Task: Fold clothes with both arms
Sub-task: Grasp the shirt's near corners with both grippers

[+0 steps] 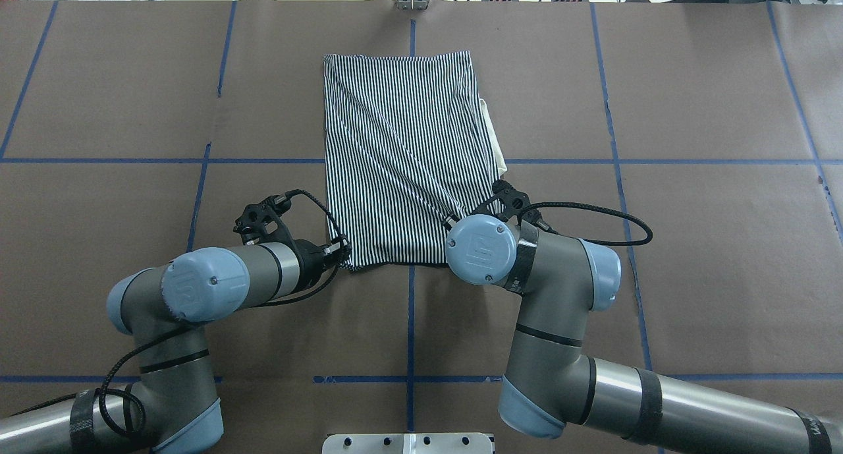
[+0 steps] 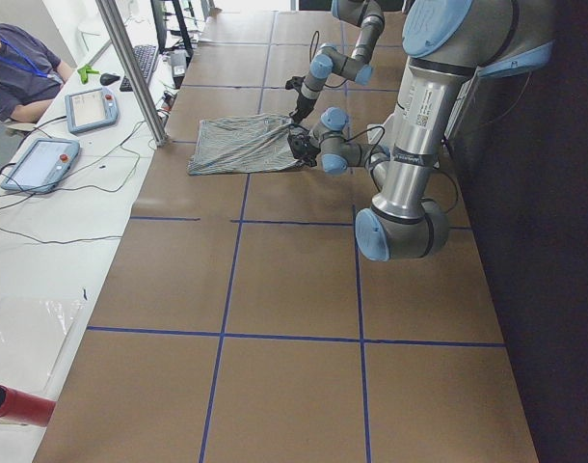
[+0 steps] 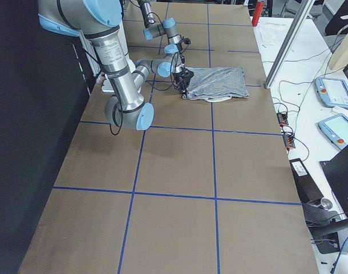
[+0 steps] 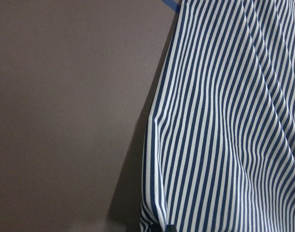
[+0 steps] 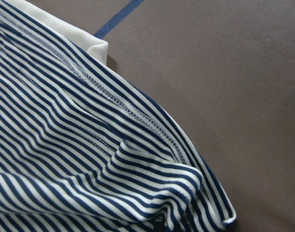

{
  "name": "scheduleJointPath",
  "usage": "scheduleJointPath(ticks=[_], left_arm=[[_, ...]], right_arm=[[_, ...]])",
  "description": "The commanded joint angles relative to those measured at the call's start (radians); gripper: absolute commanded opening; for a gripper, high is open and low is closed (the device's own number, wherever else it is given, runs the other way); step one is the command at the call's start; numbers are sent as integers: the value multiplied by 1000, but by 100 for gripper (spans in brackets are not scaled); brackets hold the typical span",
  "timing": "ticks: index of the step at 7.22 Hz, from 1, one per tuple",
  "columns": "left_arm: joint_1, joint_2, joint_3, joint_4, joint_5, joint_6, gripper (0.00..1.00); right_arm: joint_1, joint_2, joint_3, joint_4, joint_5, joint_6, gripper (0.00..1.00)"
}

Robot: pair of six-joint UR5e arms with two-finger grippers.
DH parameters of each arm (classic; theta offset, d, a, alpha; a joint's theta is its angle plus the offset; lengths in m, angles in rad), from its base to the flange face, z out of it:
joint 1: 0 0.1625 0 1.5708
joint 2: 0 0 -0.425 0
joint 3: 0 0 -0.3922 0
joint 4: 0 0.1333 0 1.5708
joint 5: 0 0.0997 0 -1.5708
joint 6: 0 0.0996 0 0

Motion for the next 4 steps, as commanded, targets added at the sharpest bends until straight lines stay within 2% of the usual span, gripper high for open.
scheduleJointPath(ticks=[1,2,3,4], left_arm=[[-1,0,-5,0,-6,6,0],[-5,13,-53,9,-11,56,0],[-8,17,-134,100,-17,84,0],[-8,17,-257,245,-59,84,0]], right_arm=[[0,1,16,1,-5,11,0],[2,-2,68,-11,-5,11,0],[2,-3,154,-90,-5,12,0],[-12,-20,285,-178,-3,29,0]])
